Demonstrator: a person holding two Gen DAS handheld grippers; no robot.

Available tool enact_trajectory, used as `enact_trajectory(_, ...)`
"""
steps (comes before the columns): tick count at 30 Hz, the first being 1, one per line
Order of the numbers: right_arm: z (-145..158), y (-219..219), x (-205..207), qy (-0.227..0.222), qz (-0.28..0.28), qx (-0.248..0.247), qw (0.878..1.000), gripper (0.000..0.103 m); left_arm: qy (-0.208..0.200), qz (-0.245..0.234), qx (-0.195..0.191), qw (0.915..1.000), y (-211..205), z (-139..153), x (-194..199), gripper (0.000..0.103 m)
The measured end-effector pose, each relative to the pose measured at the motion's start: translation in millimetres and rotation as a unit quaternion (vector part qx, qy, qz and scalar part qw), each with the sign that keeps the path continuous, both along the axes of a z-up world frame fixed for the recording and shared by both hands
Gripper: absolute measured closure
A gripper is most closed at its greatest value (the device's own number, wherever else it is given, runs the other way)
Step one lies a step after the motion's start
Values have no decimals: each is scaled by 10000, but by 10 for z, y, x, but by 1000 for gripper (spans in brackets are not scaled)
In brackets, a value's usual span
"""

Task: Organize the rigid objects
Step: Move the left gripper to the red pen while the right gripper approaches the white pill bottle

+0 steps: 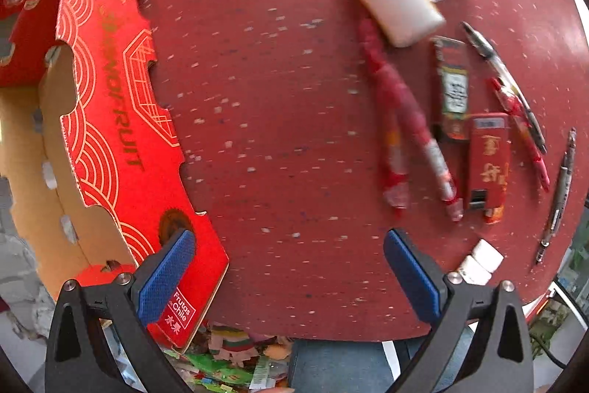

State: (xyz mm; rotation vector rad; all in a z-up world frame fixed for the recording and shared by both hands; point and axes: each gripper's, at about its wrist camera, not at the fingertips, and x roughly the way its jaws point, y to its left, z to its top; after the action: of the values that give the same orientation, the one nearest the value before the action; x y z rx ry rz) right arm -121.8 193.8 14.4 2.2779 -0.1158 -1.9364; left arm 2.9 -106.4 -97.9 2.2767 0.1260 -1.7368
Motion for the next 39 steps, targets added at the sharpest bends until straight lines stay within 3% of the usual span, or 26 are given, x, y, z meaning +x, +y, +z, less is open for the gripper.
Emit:
enact_trajectory(2,10,-88,-12,40,89,9,10000,0,184,85,407,9990,-42,-88,-37,0)
enact_trajectory(5,-11,-194,-16,4,158,44,9999,0,237,211,-17,9995,-112,75,-12,0)
enact_trajectory(8,-44,-263,12,-88,188,51,9998,0,158,314,-29,9994,-124,111,-177,0)
enact_trajectory(9,-53,-279,34,-107,208,48,9997,0,130,299,6,9995,-138,72,-290,0)
enact_trajectory(11,-75,-311,67,-164,271,66,9995,0,162,251,-363,9989,-117,100,-410,0)
enact_trajectory(13,-90,-317,100,-199,308,59,9993,0,-61,226,-570,9981,30,29,-496,0)
enact_trajectory(17,-95,-281,139,-237,308,100,9992,0,-334,238,-712,9966,90,-115,-604,0)
enact_trajectory(21,-97,-201,168,-236,221,131,9994,0,-85,143,-783,9968,135,-40,-742,0)
enact_trajectory(25,-115,-131,185,-296,131,168,9993,0,-31,118,-1260,9920,81,62,-983,0)
enact_trajectory(29,-99,-102,196,-257,83,160,9995,0,17,184,-1164,9930,-38,139,-1057,0)
enact_trajectory(33,-103,-77,203,-293,32,115,9995,0,284,196,-707,9969,-10,217,-973,0)
enact_trajectory(39,-101,-124,248,-283,109,122,9995,0,733,-10,-283,9969,391,360,-995,0)
